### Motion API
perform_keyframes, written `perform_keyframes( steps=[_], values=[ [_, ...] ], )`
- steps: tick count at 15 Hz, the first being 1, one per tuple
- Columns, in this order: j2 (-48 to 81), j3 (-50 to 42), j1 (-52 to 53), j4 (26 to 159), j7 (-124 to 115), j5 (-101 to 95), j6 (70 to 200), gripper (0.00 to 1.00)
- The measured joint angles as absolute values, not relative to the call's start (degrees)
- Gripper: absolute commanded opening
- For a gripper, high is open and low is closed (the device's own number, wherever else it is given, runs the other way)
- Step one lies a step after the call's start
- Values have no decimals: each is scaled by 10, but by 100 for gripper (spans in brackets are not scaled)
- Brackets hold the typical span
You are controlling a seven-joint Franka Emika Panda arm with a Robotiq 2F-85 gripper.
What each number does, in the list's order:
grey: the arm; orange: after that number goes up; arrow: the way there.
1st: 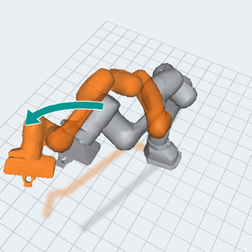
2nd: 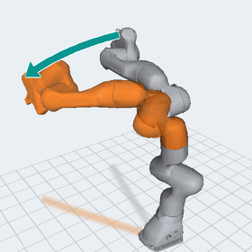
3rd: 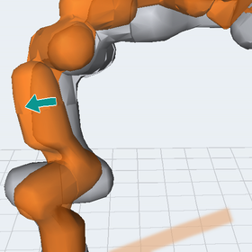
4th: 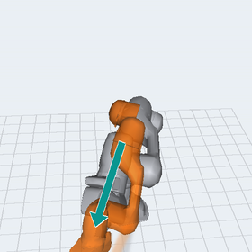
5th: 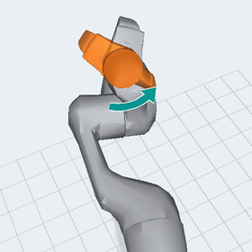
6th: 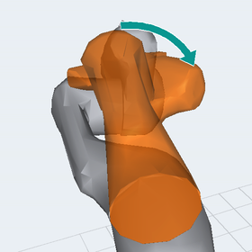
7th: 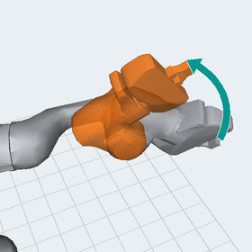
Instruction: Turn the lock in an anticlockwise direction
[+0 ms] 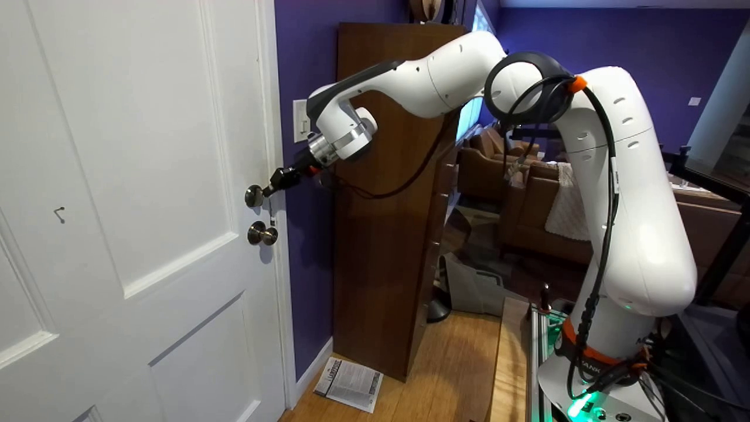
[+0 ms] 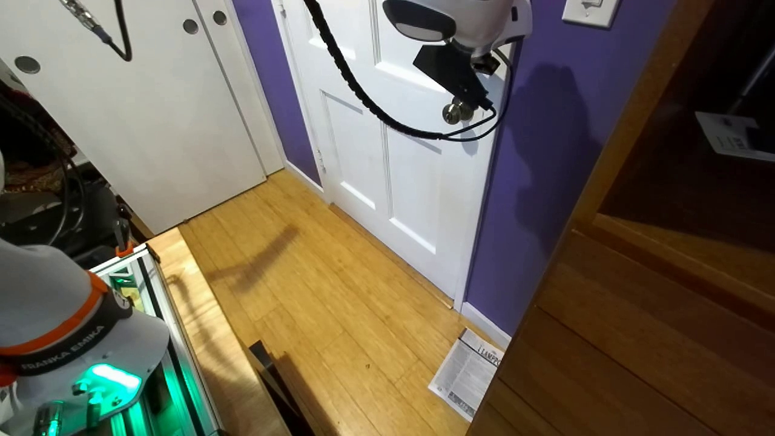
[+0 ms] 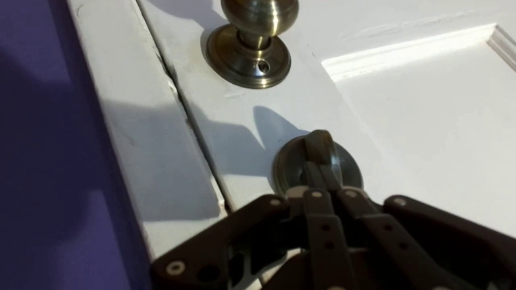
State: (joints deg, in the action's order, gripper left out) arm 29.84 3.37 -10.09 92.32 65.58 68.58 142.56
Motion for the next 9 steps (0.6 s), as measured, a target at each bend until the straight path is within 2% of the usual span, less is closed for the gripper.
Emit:
perform_keyframes(
  steps=[9],
  values=[
    [290, 38, -77, 923, 757, 685, 1441, 0]
  ],
)
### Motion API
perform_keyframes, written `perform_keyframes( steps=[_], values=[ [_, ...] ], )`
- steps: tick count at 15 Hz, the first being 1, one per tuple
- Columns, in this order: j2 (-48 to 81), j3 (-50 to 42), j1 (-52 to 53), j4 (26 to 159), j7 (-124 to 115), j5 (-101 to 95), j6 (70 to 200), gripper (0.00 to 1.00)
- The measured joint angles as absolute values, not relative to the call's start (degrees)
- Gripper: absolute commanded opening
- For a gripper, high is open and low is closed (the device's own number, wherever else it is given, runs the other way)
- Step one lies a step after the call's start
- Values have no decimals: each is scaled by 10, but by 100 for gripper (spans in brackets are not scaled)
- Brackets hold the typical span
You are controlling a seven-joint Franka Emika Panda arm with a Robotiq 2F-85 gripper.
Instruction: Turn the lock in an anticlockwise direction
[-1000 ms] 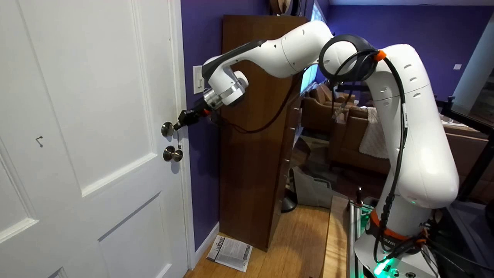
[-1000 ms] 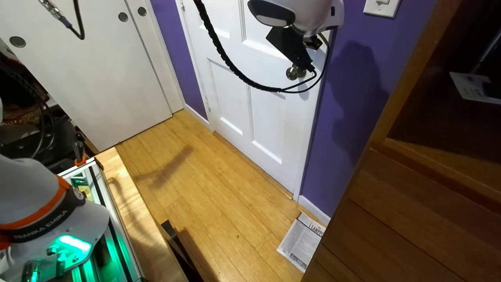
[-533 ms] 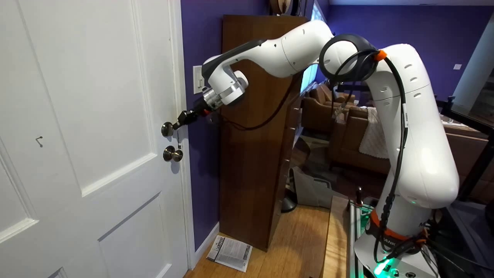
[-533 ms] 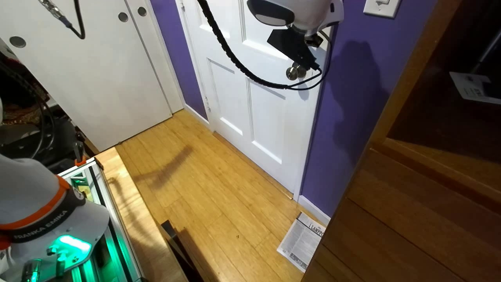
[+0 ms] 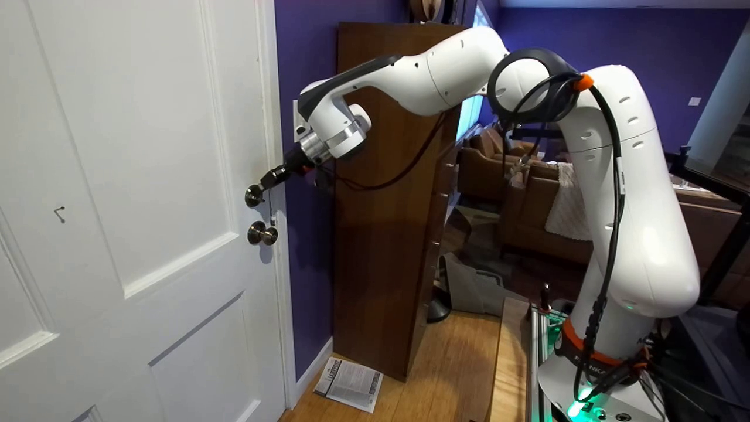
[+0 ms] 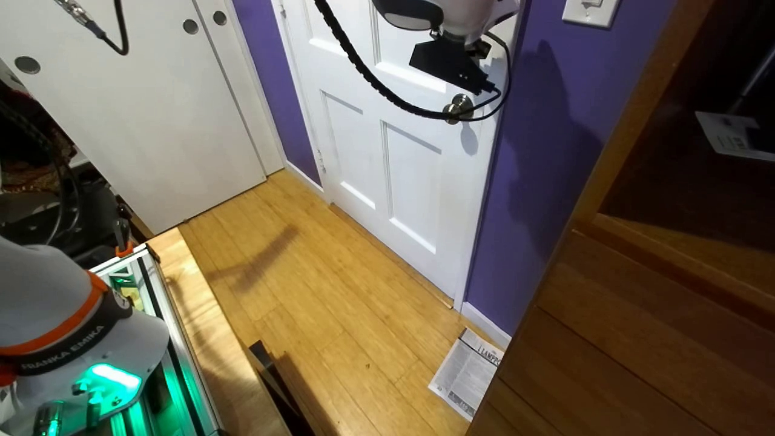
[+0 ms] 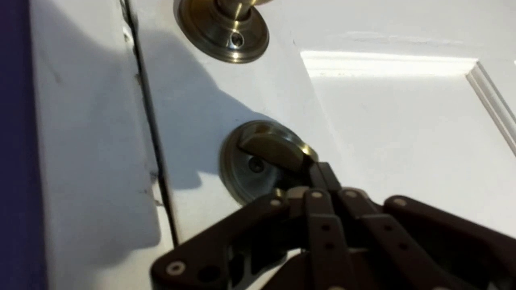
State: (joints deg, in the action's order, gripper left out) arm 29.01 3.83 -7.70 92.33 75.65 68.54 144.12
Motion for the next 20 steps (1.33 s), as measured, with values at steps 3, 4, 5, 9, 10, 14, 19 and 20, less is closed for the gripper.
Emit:
perform_keyframes(
  steps=[3, 4, 5, 9, 10, 14, 19, 20],
  values=[
    [287, 38, -73, 927, 764, 685, 1451, 0],
    [286, 37, -72, 929, 755, 684, 1454, 0],
    [283, 35, -69, 932, 738, 678, 1454, 0],
    [245, 15, -53, 975, 607, 614, 1457, 26],
    [229, 8, -48, 990, 565, 591, 1457, 27],
    [155, -32, -16, 1067, 385, 464, 1451, 56],
    [78, -87, 32, 1144, 164, 252, 1433, 93],
    [65, -81, 30, 1152, 127, 213, 1428, 99]
  ],
)
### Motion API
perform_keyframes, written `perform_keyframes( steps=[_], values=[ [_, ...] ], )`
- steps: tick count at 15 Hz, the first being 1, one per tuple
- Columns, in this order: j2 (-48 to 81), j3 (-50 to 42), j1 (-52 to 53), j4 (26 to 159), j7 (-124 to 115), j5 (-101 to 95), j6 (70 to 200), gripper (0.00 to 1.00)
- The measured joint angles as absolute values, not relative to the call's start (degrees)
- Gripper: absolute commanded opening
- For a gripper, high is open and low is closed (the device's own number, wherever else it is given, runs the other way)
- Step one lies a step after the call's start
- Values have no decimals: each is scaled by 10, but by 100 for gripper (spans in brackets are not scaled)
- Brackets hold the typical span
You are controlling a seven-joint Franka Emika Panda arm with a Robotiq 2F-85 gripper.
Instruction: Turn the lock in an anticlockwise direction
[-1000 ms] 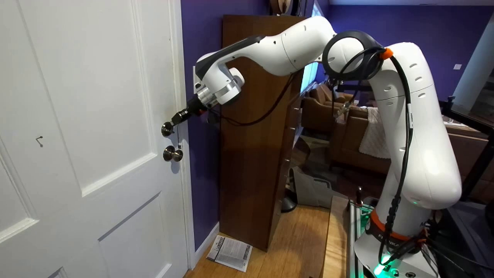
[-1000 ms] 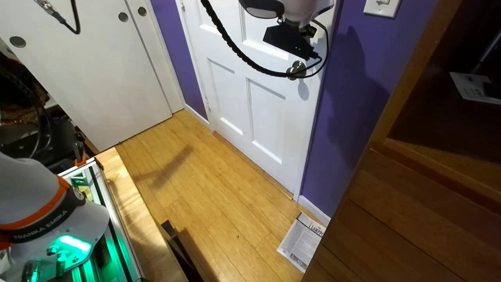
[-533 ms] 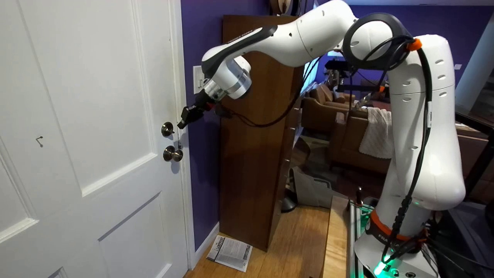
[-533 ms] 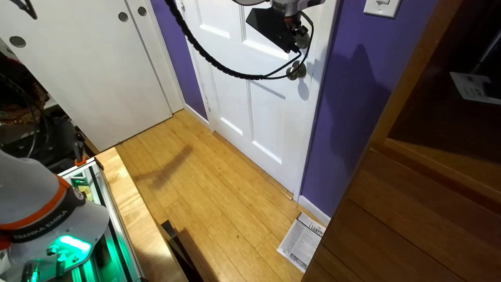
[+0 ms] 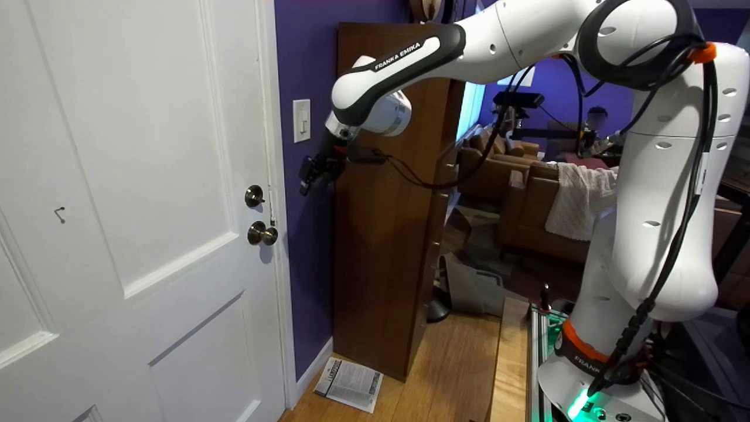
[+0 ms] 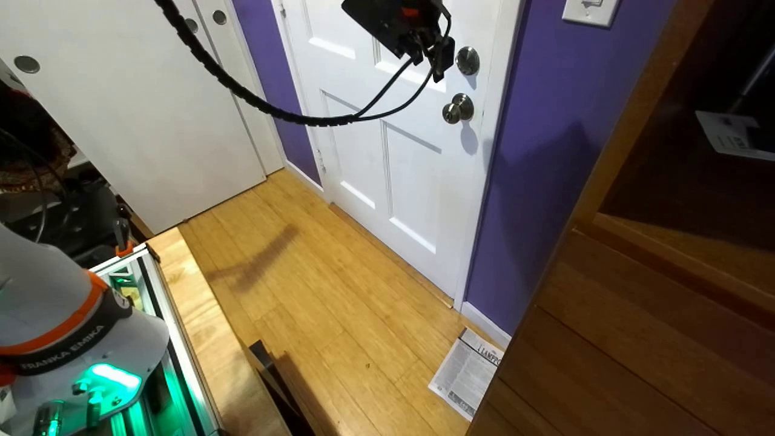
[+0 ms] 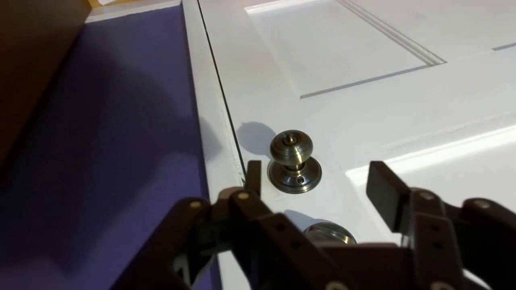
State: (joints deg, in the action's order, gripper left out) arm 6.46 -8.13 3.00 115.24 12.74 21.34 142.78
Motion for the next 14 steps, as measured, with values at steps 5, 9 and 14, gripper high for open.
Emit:
perform_keyframes(
  steps=[5, 9, 14],
  values=[
    [-5, -50, 28, 1173, 23, 117, 1343, 100],
    [-54, -32, 26, 1187, 10, 95, 1264, 100],
    [-93, -27, 16, 1214, 10, 65, 1236, 100]
  ],
)
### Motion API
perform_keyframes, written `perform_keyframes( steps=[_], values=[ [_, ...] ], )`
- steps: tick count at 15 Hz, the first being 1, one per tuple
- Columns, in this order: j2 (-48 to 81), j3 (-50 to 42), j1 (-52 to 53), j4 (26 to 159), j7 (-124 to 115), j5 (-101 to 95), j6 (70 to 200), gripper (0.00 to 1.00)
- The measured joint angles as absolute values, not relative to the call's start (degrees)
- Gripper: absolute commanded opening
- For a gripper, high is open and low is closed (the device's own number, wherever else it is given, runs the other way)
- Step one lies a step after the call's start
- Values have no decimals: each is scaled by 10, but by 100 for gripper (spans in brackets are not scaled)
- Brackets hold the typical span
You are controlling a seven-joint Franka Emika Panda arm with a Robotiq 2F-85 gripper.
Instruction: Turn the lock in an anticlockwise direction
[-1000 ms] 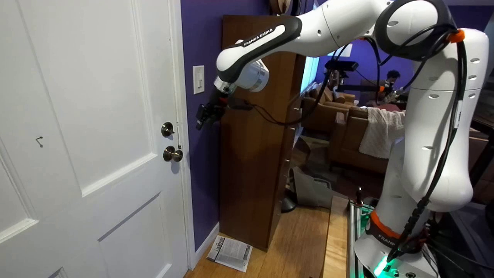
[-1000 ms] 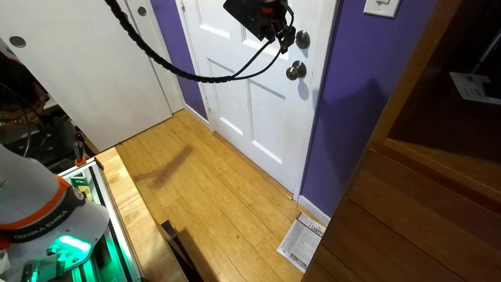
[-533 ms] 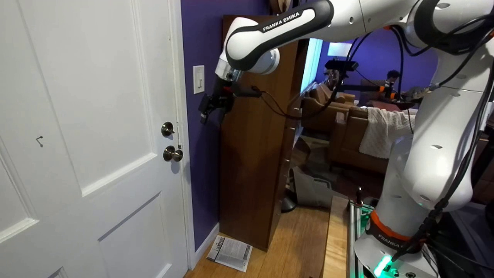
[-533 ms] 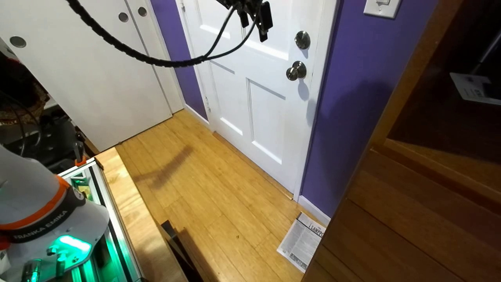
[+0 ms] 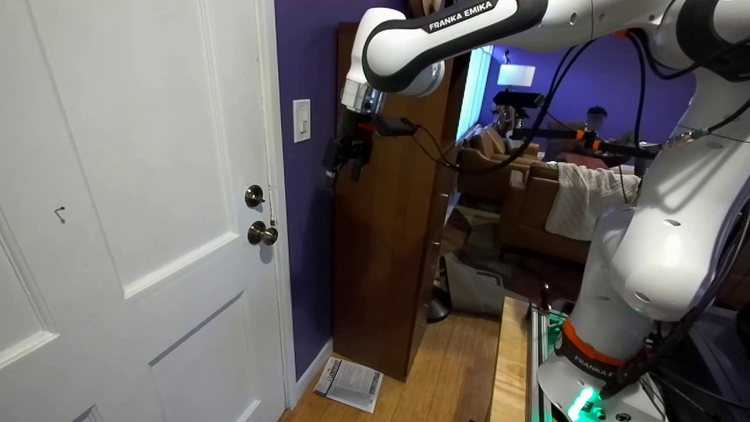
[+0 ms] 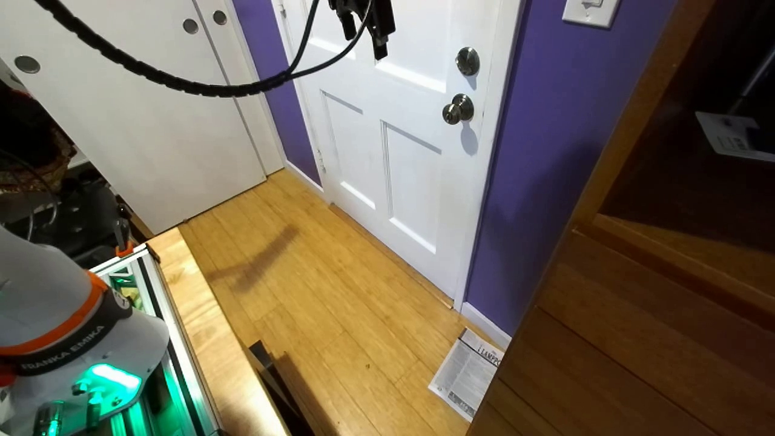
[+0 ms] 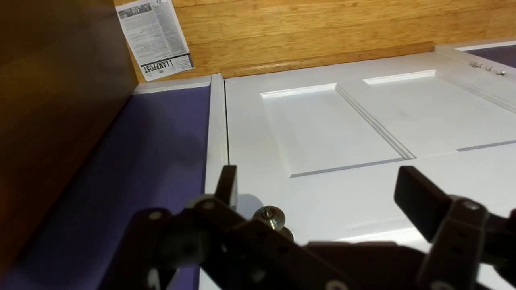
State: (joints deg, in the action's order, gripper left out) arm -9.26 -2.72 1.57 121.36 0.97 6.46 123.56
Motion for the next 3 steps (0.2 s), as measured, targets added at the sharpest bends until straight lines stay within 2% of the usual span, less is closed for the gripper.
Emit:
perform_keyframes(
  steps=[3],
  values=[
    [-99, -27, 13, 1221, 10, 61, 1236, 100]
  ],
)
